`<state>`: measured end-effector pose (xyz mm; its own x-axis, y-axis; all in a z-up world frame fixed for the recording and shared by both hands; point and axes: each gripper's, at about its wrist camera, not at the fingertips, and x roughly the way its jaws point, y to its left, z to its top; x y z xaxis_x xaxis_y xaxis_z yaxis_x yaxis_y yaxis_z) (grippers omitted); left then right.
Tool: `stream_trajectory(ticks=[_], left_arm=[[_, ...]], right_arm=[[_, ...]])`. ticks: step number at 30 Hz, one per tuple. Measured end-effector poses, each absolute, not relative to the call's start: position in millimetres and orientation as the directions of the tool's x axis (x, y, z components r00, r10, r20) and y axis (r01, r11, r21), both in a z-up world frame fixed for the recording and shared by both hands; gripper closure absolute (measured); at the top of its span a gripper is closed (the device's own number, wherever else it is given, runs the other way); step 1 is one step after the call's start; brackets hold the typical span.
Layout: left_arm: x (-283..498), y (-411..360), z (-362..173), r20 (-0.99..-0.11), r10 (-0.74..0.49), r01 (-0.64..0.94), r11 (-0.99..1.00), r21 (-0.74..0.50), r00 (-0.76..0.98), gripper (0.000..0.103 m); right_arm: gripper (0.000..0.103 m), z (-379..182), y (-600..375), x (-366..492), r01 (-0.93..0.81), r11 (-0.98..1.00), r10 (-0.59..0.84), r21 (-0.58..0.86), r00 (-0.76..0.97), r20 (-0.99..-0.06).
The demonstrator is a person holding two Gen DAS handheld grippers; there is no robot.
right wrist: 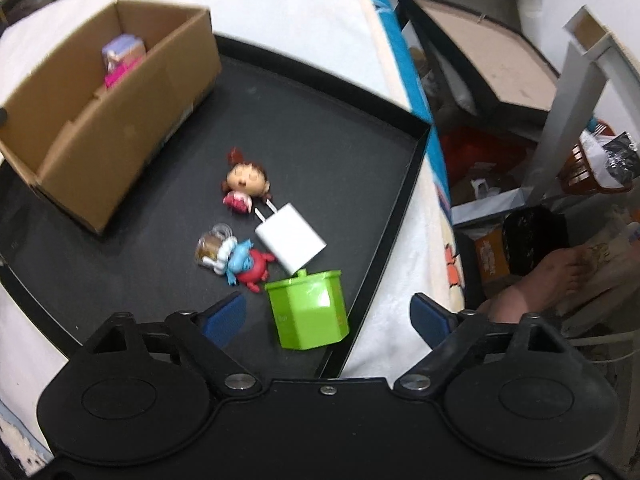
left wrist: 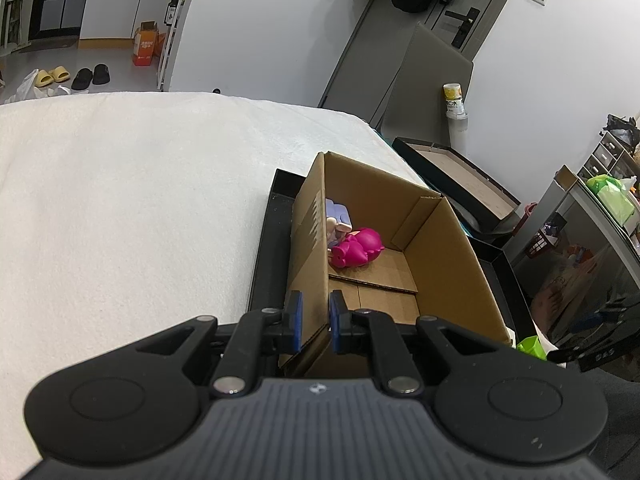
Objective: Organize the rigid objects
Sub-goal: 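Move the right gripper back toward the remaining toys on the tray, then close the right gripper on the green hexagonal cup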
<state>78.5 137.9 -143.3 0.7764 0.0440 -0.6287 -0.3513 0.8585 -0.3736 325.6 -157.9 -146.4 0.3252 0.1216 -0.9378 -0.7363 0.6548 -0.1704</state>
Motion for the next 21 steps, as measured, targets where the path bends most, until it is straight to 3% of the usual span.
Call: stream_trajectory(ticks=[7,21], left_arm=[[79,138,-144,-0.629,0.044,-0.351,0.859,-0.372,0.776,0.090],[81,141,-148,-0.628,0.031,-0.350,0.851,-0.391,0.777,0.090]], right_arm=[[0.028,-171,-146,320,-0.778,0.592,0.075,-0.207,0.310,-0.948],[0.028,-204,-121,309,-0.806,0.511,-0.026,-0.300,0.334,-0.942]])
